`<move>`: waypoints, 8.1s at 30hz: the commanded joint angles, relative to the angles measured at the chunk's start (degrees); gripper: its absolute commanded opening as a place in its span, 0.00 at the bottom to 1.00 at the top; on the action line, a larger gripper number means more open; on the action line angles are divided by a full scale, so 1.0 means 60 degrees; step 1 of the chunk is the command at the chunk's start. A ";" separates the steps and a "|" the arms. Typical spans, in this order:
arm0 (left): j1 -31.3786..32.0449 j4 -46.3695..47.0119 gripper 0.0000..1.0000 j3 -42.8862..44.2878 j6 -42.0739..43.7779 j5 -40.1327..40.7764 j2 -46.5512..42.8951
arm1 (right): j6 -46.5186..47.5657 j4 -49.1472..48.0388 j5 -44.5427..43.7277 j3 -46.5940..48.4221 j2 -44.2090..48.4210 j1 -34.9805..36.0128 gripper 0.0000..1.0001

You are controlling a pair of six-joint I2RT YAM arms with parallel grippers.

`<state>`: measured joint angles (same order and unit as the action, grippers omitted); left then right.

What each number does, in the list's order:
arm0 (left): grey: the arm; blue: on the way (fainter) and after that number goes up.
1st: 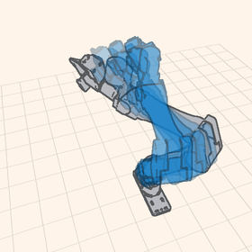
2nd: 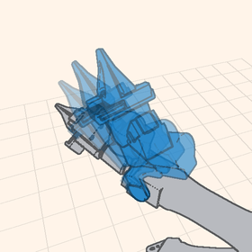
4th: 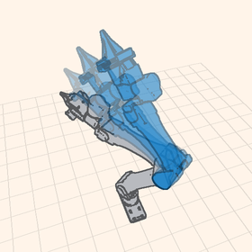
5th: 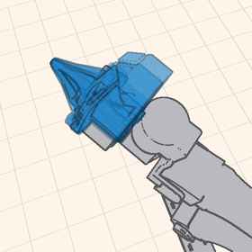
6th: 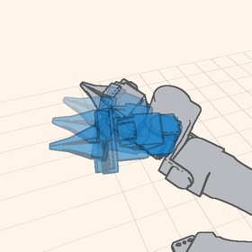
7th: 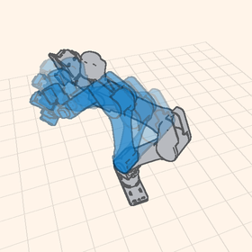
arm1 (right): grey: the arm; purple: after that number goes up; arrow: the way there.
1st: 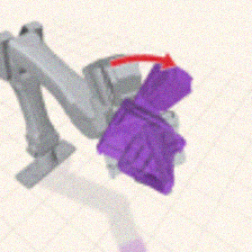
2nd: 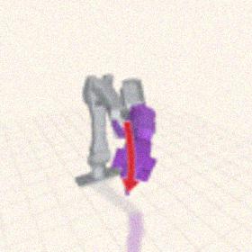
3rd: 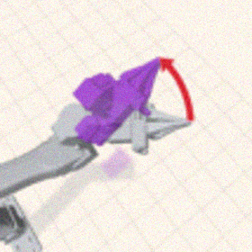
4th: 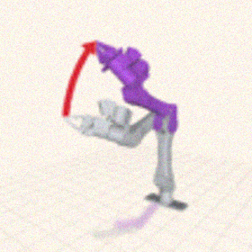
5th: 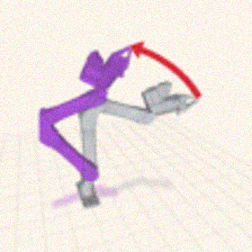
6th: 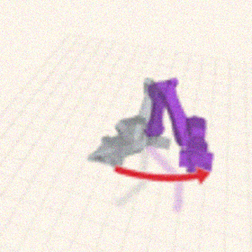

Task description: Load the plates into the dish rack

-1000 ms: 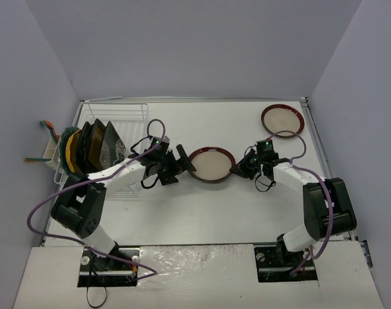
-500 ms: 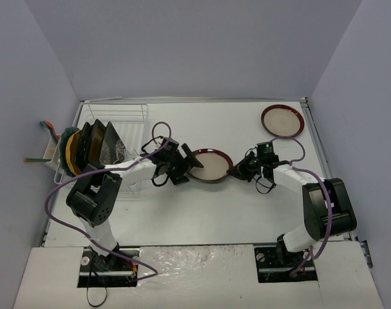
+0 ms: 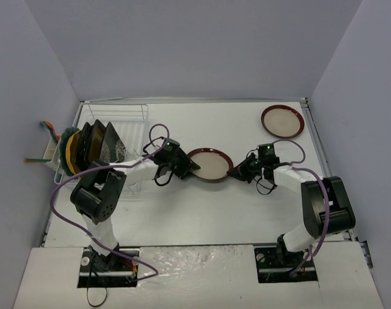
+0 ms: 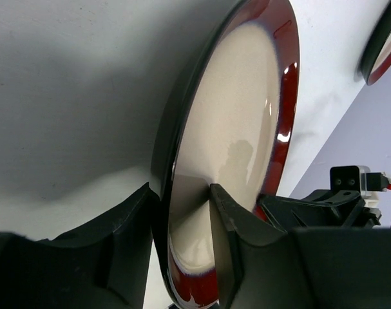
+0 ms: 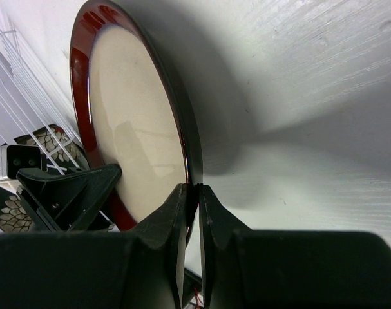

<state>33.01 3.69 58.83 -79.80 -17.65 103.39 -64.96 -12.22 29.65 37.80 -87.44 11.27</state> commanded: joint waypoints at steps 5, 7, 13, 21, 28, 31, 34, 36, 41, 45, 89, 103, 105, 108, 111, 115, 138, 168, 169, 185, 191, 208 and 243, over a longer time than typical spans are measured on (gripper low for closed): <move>0.0101 0.0373 0.00 0.0450 0.0242 0.0313 -0.0914 | 0.0575 -0.0321 0.0778 0.0278 0.0665 -0.0290 0.26; 0.0108 0.0328 0.00 0.0542 0.0403 0.0349 -0.1087 | 0.0875 -0.0104 0.0690 0.0243 0.0814 -0.0401 0.37; 0.0103 -0.0236 0.00 0.0930 0.1030 0.0727 -0.1749 | 0.1624 0.0748 0.0282 0.0372 0.1386 -0.0740 0.82; 0.0094 -0.1714 0.00 0.2050 0.2938 0.0805 -0.2401 | 0.3364 0.2453 -0.0688 0.1453 0.2187 -0.1011 0.98; 0.0086 -0.3583 0.00 0.3454 0.6046 0.1134 -0.3354 | 0.4311 0.3114 -0.0894 0.2468 0.2554 -0.1208 0.99; -0.0033 -0.5124 0.00 0.4449 0.7810 0.1898 -0.3933 | 0.4608 0.3214 -0.0896 0.2700 0.2597 -0.1230 1.00; -0.0365 -0.6497 0.00 0.5196 0.9324 0.2676 -0.4197 | 0.4782 0.3208 -0.0849 0.2755 0.2605 -0.1235 1.00; -0.0725 -0.7346 0.00 0.6144 1.0430 0.3317 -0.4267 | 0.4912 0.3213 -0.0733 0.2787 0.2586 -0.1249 1.00; -0.1803 -0.9245 0.00 0.7914 1.2133 0.4467 -0.4184 | 0.5141 0.3228 -0.0719 0.2932 0.2446 -0.1282 1.00; -0.2689 -0.9900 0.00 0.8489 1.2977 0.4742 -0.4003 | 0.5143 0.3237 -0.0708 0.3002 0.2283 -0.1322 1.00; -0.3466 -0.8378 0.00 0.6019 1.2950 0.6651 -0.3887 | 0.5230 0.3222 -0.0533 0.2328 0.2107 -0.1659 1.00; -0.3466 -0.8242 0.00 0.5877 1.3062 0.6689 -0.4317 | 0.5224 0.3230 -0.0452 0.2299 0.2036 -0.1717 1.00; -0.3466 -0.8191 0.00 0.5805 1.3110 0.6542 -0.4298 | 0.5216 0.3213 -0.0435 0.2290 0.2001 -0.1727 1.00; -0.3459 -0.8124 0.00 0.5672 1.3067 0.6291 -0.4194 | 0.5230 0.3215 -0.0437 0.2284 0.1976 -0.1718 1.00; -0.3466 -0.7954 0.00 0.5382 1.2966 0.6123 -0.4146 | 0.5236 0.3214 -0.0453 0.2255 0.1984 -0.1732 1.00; -0.3466 -0.7865 0.00 0.5216 1.2933 0.6169 -0.3894 | 0.5247 0.3210 -0.0444 0.2224 0.2021 -0.1734 1.00; -0.3622 -0.7146 0.04 0.4004 1.2589 0.5775 -0.3426 | 0.5230 0.3208 -0.0637 0.2167 0.2034 -0.1820 1.00; -0.3759 -0.7532 0.72 0.4685 1.2879 0.4837 -0.4445 | 0.3765 0.3115 -0.3871 0.2821 0.1977 -0.2308 1.00; -0.3759 -0.7553 0.74 0.4745 1.2809 0.4674 -0.4505 | 0.3651 0.3034 -0.4192 0.2946 0.1846 -0.2390 1.00; -0.3806 -0.8004 0.97 0.3774 1.1436 0.3660 -0.6485 | 0.2210 0.1444 -0.6239 0.5714 -0.2333 -0.3929 0.93; -0.3818 -0.8046 0.97 0.2947 1.1048 0.3634 -0.7200 | 0.2110 0.1326 -0.6300 0.6803 -0.3953 -0.3955 0.86; -0.3830 -0.7916 0.97 0.2190 1.0479 0.3182 -0.7815 | 0.2515 0.1040 -0.5820 0.8036 -0.6108 -0.4278 0.43; -0.0508 -0.2802 0.97 0.0912 0.5603 0.0684 -0.4491 | 0.3213 -0.0585 -0.1519 0.0214 0.0601 -0.1376 0.00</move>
<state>27.65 -22.77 63.84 -39.67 -13.25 74.68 -46.15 -12.42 15.83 40.11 -90.98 2.07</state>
